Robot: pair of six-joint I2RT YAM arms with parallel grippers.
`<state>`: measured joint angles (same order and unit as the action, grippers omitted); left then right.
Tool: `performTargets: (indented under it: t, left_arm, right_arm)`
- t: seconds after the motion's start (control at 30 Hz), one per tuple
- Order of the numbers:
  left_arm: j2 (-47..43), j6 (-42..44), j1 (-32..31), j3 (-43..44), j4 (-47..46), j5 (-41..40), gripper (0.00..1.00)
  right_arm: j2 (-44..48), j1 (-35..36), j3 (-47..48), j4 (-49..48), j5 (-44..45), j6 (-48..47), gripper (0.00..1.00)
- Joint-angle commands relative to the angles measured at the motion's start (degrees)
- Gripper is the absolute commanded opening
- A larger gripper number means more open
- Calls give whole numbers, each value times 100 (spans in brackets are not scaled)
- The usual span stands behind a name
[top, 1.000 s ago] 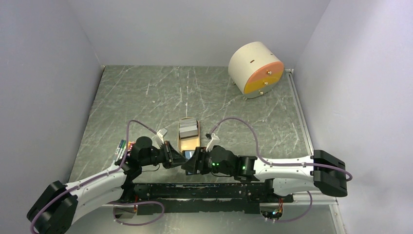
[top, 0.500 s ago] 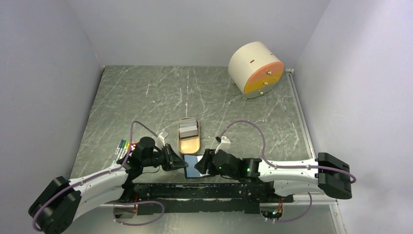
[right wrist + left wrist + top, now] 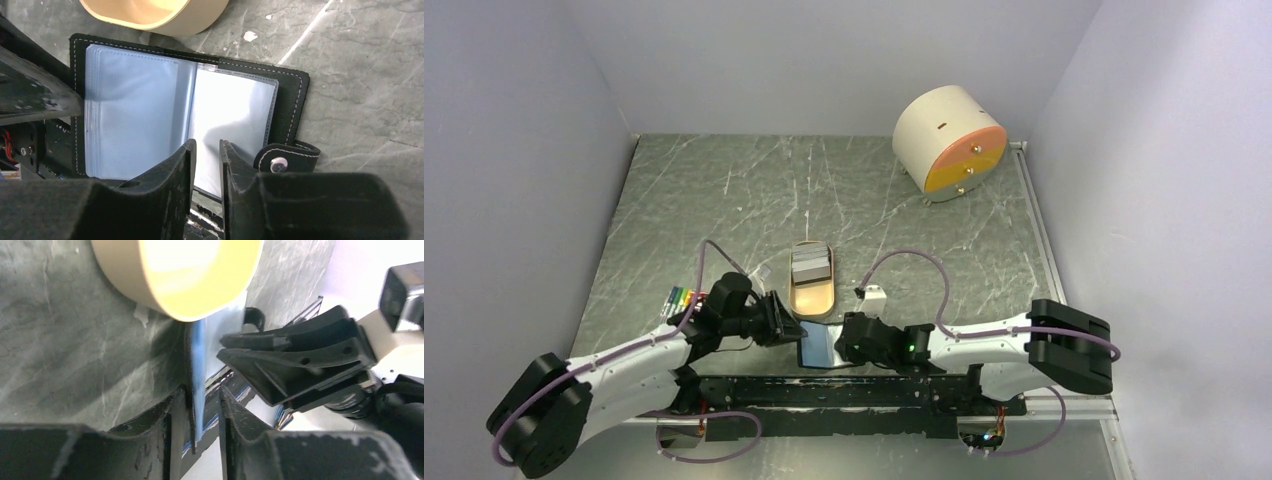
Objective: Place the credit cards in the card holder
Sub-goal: Open the card holder at the center of the board.
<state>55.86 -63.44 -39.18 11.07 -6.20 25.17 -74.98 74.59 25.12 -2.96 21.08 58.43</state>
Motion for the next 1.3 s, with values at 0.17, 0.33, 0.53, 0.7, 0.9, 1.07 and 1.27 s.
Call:
performTargets:
  t: [0.17,0.33,0.53,0.7,0.9,1.07,1.27]
  left_arm:
    - [-1191,310,-26,874,1672,-1092,42]
    - [-1281,230,-23,771,1254,-758,38]
    - [-568,215,-35,482,558,-436,30]
    - [-231,29,-31,160,-218,-205,30]
    - [-11,178,-43,312,-180,-139,33]
    - [-49,164,-45,274,-209,-141,33]
    - [-260,335,-46,429,68,-285,34]
  right_arm:
    - [-199,-21,-38,-440,-6,0,25]
    - [-218,-23,67,-411,-32,-137,24]
    - [-186,-106,229,-201,-58,-387,22]
    - [124,-262,263,62,26,-565,21]
    - [-86,-408,-15,-176,-131,-586,20]
    - [-496,-410,-166,-291,-261,-403,20]
    - [-95,-454,34,-66,-345,-737,23]
